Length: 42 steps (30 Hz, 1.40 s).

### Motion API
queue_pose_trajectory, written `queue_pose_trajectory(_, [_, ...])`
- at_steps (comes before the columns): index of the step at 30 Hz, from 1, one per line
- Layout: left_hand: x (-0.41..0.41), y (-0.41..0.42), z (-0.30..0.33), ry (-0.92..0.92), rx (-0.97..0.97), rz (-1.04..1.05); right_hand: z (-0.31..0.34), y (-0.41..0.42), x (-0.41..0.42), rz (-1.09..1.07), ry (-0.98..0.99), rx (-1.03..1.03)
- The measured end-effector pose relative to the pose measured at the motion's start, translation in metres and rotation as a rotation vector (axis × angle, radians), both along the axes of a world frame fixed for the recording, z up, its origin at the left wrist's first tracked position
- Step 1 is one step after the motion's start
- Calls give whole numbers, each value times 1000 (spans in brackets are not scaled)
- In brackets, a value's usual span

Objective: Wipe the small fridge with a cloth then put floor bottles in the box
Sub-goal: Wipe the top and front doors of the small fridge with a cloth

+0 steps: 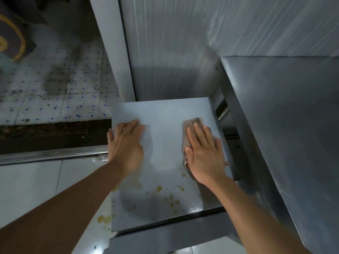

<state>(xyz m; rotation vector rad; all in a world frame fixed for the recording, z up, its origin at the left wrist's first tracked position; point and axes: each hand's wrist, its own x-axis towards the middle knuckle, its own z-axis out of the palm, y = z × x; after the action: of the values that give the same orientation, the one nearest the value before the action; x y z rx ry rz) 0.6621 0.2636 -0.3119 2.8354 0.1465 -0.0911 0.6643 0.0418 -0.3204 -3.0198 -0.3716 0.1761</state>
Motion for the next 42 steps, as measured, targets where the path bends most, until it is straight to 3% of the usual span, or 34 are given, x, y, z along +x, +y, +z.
queue_pose_trajectory(7, [-2,-16,-7,-41,-46,8,-2,-11,66,-140,-9,79])
queue_pose_trajectory(14, [-14,-12,0,30,-1,-17,-1,-31,-44,-84,2,93])
queue_pose_trajectory(20, [-35,9,-1,46,-19,-1,-2,-13,-32,-320,-24,42])
queue_pose_trajectory(27, [-59,28,4,21,-49,-58,-3,96,-84,53,-15,204])
queue_pose_trajectory(30, [-70,32,8,43,-58,-77,1,78,-95,239,-22,136])
queue_pose_trajectory(37, [-75,37,8,0,-152,-86,-2,-17,-46,-236,-24,-48])
queue_pose_trajectory(42, [-77,45,6,-61,-314,-93,-6,79,-49,-105,-6,93])
